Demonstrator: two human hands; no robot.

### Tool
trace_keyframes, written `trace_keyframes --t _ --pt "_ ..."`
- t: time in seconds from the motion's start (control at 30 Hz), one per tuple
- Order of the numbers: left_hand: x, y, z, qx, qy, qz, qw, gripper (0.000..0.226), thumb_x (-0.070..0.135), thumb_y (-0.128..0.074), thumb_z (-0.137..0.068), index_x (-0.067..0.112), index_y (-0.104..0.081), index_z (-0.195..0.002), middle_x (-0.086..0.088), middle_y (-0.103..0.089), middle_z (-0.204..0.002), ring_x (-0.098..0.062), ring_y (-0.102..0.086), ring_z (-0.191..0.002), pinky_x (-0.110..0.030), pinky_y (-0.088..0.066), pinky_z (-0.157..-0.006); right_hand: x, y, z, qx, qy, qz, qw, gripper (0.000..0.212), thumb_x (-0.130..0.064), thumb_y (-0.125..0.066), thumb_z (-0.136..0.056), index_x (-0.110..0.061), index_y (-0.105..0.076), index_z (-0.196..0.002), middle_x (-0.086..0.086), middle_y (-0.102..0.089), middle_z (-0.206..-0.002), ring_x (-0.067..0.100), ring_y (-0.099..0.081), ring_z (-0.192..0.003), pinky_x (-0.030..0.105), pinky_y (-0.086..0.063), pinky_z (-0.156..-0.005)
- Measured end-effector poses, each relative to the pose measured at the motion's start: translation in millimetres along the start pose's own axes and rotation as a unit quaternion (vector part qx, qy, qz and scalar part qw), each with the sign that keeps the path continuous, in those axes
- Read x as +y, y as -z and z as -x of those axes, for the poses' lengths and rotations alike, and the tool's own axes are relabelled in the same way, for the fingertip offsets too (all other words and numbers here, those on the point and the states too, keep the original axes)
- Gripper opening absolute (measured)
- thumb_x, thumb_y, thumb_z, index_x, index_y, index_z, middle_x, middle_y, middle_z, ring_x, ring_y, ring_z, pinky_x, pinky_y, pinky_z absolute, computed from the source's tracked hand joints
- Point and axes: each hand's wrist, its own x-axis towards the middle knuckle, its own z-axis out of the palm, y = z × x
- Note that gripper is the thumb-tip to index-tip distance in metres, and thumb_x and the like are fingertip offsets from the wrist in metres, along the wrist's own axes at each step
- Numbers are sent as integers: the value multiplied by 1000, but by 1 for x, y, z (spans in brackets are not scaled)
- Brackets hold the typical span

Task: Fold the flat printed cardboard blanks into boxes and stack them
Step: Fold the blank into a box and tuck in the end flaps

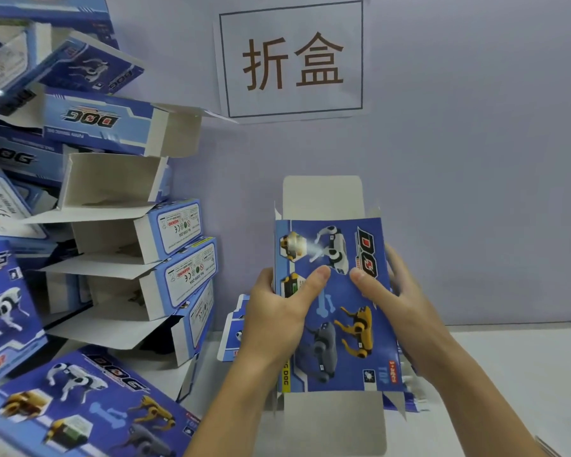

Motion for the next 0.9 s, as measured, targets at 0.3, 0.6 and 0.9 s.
trace_keyframes --t 0.3,0.6,0.9 --pt "-6 -1 2 -76 3 -26 997 53 55 -75 -71 24 -65 -113 6 -76 -104 -11 -73 -97 -33 -59 -86 16 -7 -5 115 72 22 991 70 -55 -65 -79 -33 -43 -141 -4 -70 -114 3 -72 -89 15 -55 -61" --pt "11 1 1 85 -130 9 988 99 59 -70 -60 42 -23 -145 55 -48 -102 44 -37 -84 9 -36 -61 13 -14 2 -1 93 1 996 75 -62 -74 -67 -45 -46 -134 -17 -70 -112 8 -71 -99 20 -59 -68" --pt "14 0 5 40 -181 -4 983 48 44 -64 -81 32 -54 -126 28 -70 -102 7 -68 -93 -8 -52 -65 10 -11 0 7 88 13 996 90 -50 -76 -69 -61 -23 -141 -6 -56 -137 9 -66 -112 29 -59 -85"
